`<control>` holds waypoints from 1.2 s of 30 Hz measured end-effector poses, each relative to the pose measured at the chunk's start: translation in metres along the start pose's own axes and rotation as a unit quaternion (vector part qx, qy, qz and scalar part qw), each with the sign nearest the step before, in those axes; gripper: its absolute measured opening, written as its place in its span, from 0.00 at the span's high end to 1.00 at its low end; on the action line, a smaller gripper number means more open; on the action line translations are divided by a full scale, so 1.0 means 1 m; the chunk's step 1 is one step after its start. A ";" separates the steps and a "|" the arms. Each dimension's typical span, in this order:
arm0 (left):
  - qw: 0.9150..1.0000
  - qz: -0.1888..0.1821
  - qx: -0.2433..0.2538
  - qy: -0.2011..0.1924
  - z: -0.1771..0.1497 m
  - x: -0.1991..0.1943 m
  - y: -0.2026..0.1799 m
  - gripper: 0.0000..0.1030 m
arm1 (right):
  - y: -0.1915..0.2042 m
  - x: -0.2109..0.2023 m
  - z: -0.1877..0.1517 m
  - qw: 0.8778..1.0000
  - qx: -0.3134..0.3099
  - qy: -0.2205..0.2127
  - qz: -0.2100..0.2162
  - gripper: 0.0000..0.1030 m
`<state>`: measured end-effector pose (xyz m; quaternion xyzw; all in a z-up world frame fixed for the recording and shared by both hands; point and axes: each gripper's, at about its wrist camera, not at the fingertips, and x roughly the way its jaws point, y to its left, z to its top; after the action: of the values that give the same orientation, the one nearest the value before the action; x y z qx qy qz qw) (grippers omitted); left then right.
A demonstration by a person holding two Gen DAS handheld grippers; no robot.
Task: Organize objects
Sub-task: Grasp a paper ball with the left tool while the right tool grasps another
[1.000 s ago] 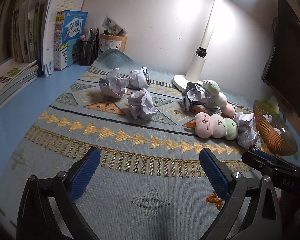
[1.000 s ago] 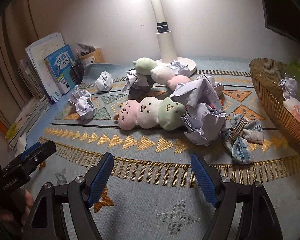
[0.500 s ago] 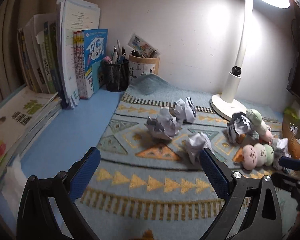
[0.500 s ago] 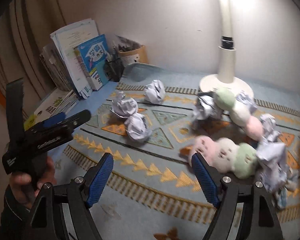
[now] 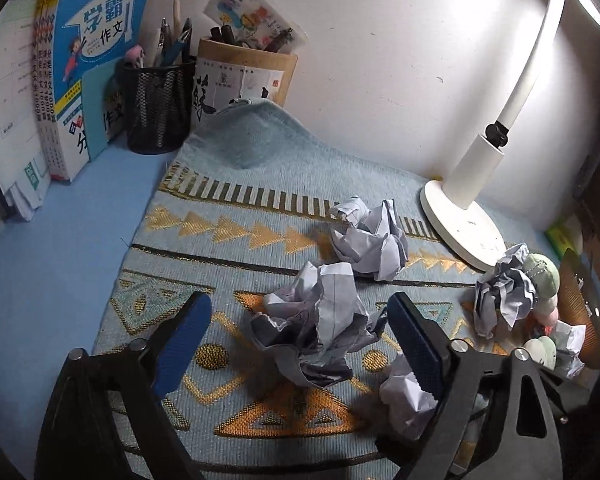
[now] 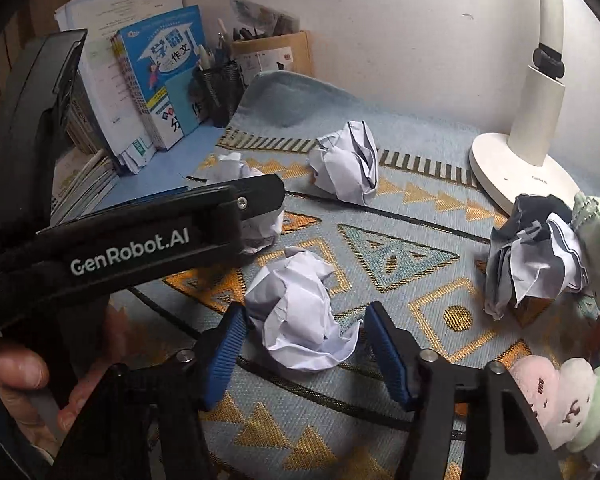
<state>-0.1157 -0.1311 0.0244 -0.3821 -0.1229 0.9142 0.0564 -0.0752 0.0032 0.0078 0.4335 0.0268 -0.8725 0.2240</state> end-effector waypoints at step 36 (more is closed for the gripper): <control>0.997 -0.003 0.050 -0.050 -0.109 -0.121 -0.083 0.66 | -0.058 -0.159 -0.119 0.987 -0.016 -0.096 -0.126 0.63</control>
<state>0.0482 -0.0554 0.0555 -0.3323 -0.0808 0.9369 0.0719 0.0728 0.1421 0.0471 0.3374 0.0740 -0.9306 0.1210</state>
